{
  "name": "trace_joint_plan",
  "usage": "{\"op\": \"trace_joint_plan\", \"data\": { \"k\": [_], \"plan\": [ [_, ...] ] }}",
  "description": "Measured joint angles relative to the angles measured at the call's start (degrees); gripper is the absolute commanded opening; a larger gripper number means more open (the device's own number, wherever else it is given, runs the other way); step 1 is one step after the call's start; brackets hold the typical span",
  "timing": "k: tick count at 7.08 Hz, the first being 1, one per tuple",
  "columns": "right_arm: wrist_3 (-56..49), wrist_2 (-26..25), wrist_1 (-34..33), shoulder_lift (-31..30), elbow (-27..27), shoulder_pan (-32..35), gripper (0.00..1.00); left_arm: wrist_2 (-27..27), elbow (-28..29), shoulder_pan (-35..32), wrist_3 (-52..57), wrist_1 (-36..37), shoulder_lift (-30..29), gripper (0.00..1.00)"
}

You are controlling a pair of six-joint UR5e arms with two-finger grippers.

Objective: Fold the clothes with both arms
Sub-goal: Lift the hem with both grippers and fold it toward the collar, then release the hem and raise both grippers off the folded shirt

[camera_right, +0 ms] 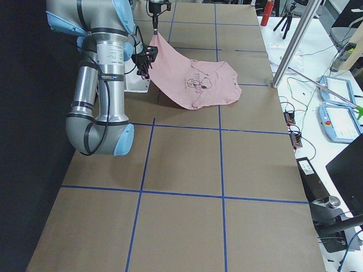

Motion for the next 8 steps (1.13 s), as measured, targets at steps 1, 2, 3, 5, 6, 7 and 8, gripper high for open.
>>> {"op": "trace_joint_plan", "data": {
  "k": [1, 2, 3, 5, 6, 7, 8],
  "plan": [
    [-3.68, 1.77, -4.18, 7.62, -3.42, 4.79, 0.0, -0.56, 2.28, -3.86, 4.82, 0.91, -2.14, 0.0],
    [-8.37, 3.86, -5.87, 14.87, -10.37, 11.91, 0.0, -1.23, 6.01, -9.54, 10.72, 1.14, -3.97, 0.0],
    [-14.33, 7.06, -4.57, 18.99, -17.5, 19.56, 0.0, -1.92, 10.14, -15.05, 15.93, 1.05, -5.5, 0.0],
    [-23.74, 12.95, 3.53, 21.28, -29.93, 31.78, 0.0, -2.21, 18.57, -22.16, 21.63, -0.54, -8.61, 0.0],
    [-26.21, 13.89, 8.69, 21.51, -35.45, 35.16, 0.0, -2.19, 23.09, -24.41, 23.1, -3.62, -9.44, 0.0],
    [-27.69, 14.16, 13.49, 21.75, -40.5, 36.87, 0.0, -2.11, 27.89, -26.03, 24.1, -7.85, -9.81, 0.0],
    [-28.59, 14.18, 18.28, 22.72, -45.97, 37.66, 0.0, -1.99, 32.93, -27.19, 25.05, -12.48, -10.09, 0.0]
  ]
}}
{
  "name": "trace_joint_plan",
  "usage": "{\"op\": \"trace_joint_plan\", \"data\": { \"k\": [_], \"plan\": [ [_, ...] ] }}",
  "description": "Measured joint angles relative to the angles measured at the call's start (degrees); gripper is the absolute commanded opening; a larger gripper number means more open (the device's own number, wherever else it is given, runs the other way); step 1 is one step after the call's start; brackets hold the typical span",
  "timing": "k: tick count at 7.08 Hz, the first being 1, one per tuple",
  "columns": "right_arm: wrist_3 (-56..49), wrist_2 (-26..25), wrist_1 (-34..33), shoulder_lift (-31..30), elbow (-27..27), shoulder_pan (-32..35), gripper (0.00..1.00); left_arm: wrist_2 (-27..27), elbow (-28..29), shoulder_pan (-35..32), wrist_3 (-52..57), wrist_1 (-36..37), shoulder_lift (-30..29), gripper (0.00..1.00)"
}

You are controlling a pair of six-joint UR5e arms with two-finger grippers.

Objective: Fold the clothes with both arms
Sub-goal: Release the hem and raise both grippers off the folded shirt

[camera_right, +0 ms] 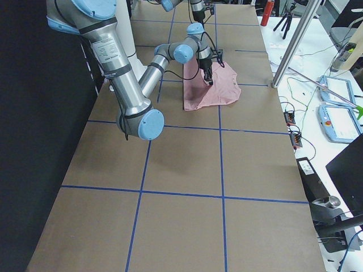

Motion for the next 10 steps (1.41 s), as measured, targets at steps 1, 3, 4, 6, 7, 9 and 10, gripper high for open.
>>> {"op": "trace_joint_plan", "data": {
  "k": [1, 3, 4, 6, 7, 9, 10],
  "plan": [
    [-0.38, -0.08, 3.92, 1.99, -6.03, 0.46, 0.0, 0.08, 5.15, -1.11, 1.32, -4.74, -0.4, 0.0],
    [-0.6, -0.36, 10.77, 6.23, -18.18, 1.39, 0.0, 0.27, 16.97, -3.29, 4.04, -15.05, -2.03, 0.0],
    [-0.63, -0.44, 14.95, 7.65, -23.94, 1.71, 0.0, 0.35, 22.89, -3.72, 4.8, -19.88, -3.04, 0.0],
    [-0.67, -0.49, 20.15, 9.38, -31.59, 1.88, 0.0, 0.35, 30.14, -3.76, 5.73, -24.99, -4.29, 0.0],
    [-0.71, -0.5, 20.81, 9.57, -33.0, 1.91, 0.0, 0.38, 31.41, -3.59, 6.01, -25.63, -4.4, 0.0],
    [-0.73, -0.64, 21.11, 9.9, -34.22, 1.91, 0.0, 0.39, 32.16, -3.22, 6.13, -25.92, -4.37, 0.0],
    [-0.73, -0.84, 21.13, 10.36, -34.65, 1.95, 0.0, 0.4, 32.2, -3.18, 6.14, -25.95, -4.36, 0.0]
  ]
}}
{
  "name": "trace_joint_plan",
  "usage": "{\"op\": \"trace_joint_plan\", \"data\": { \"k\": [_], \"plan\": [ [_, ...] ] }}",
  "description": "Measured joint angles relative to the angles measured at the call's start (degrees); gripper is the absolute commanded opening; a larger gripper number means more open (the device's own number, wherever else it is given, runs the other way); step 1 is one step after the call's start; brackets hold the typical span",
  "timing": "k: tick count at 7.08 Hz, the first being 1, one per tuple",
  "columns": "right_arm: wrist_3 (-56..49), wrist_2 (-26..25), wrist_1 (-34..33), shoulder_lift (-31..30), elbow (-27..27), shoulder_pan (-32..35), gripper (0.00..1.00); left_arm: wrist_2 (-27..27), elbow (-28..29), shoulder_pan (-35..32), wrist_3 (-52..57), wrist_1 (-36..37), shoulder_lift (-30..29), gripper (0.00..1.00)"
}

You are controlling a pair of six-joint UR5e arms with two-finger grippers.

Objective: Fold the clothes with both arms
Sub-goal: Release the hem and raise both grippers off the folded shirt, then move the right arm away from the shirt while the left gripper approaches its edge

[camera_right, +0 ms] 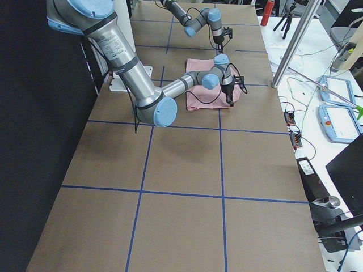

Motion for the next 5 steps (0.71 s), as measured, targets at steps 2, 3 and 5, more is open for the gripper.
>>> {"op": "trace_joint_plan", "data": {
  "k": [2, 3, 5],
  "plan": [
    [-0.03, -0.42, 0.07, 1.12, -1.58, 0.25, 0.0, 0.0, 0.04, 0.13, -0.01, -0.07, 0.06, 0.0],
    [-0.06, -0.55, 0.09, 1.71, -2.62, 0.38, 0.0, 0.0, 0.04, 0.17, -0.03, -0.09, 0.14, 0.0],
    [-0.09, -0.62, 0.1, 2.48, -3.84, 0.61, 0.0, 0.0, 0.04, 0.27, 0.0, -0.1, 0.18, 0.0]
  ]
}}
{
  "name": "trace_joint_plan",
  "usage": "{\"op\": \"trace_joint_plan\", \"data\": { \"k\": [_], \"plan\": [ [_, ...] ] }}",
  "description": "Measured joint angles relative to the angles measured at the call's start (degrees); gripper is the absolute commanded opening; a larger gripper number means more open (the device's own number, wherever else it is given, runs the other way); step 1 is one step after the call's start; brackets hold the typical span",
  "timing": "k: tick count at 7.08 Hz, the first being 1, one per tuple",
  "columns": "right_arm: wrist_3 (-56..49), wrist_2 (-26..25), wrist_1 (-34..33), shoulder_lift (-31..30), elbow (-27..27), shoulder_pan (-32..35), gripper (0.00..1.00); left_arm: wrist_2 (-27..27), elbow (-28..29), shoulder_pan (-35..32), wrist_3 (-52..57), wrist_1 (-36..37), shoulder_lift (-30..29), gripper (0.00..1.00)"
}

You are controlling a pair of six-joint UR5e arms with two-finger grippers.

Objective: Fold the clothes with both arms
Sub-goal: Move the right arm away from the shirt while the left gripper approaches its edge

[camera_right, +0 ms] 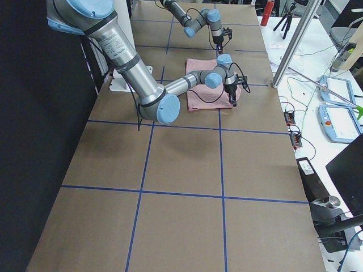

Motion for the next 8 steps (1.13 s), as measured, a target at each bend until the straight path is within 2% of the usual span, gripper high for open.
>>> {"op": "trace_joint_plan", "data": {
  "k": [3, 4, 5, 7, 8],
  "plan": [
    [0.0, 0.01, -0.05, 0.19, -0.45, 0.06, 0.0, 0.0, 1.36, 0.04, 0.01, -1.18, -0.07, 0.0],
    [0.0, 0.05, -0.07, 0.21, -0.5, 0.05, 0.78, 0.0, 1.98, 0.04, 0.03, -2.01, -0.08, 0.37],
    [-0.02, 0.05, -0.08, 0.17, -0.54, -0.01, 1.0, -0.01, 2.2, 0.04, 0.14, -2.42, -0.07, 0.99],
    [-2.02, -0.47, -0.07, 0.21, -0.38, -0.05, 1.0, -0.17, 0.9, -0.08, 3.75, -2.5, 0.34, 1.0],
    [-5.05, 0.16, -0.03, 0.03, 0.44, 0.54, 1.0, -0.37, -2.21, -0.23, 5.37, -2.31, 1.5, 1.0]
  ]
}}
